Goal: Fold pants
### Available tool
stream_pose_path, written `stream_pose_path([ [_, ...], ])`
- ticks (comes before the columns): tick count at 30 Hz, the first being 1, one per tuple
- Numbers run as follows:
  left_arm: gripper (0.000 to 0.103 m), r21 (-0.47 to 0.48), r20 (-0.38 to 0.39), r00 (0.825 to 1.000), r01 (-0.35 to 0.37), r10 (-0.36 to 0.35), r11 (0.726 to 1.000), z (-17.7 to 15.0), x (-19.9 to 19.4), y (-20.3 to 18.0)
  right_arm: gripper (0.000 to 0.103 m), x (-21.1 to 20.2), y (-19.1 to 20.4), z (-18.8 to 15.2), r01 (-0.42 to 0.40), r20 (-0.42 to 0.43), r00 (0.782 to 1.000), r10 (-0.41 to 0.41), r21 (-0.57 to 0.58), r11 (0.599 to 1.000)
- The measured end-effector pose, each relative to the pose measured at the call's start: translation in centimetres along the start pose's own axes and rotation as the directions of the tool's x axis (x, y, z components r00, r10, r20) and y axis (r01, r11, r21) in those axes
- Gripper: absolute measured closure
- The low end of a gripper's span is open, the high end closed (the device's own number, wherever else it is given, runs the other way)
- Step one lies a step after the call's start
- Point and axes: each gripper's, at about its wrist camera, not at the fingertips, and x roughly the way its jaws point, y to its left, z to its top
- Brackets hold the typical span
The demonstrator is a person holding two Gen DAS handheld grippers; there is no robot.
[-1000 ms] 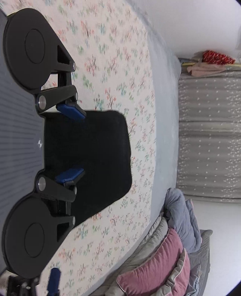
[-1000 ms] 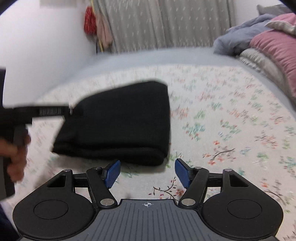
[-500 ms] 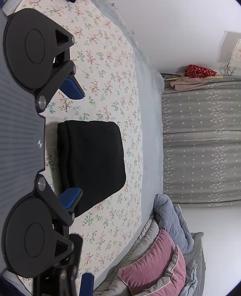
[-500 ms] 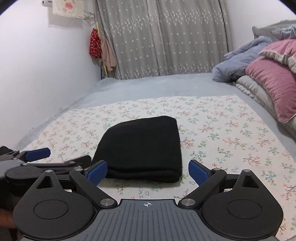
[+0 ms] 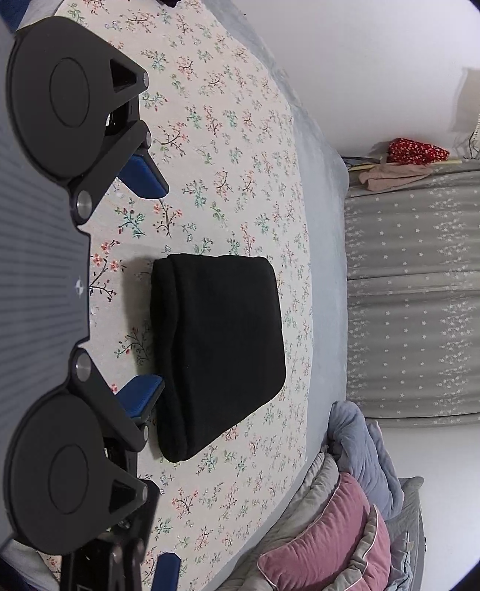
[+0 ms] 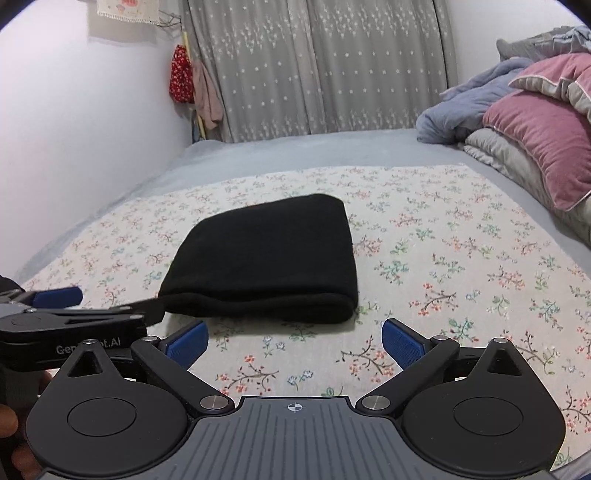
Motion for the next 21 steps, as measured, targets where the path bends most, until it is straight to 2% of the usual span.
stream_pose_path([
  [6,0.000,-0.010,-0.014,0.999,0.039,-0.039,0.999,-0.39,-0.18,-0.06,0.001,-0.18,0.00,-0.09,0.021,0.006,1.000,-0.021,-0.006,1.000],
  [21,0.000,-0.040,-0.027,0.999,0.034,-0.035,0.999,-0.53,0.13,0.18,0.001,0.02,0.64,-0.65,0.031,-0.007,1.000,-0.031,-0.039,0.999],
])
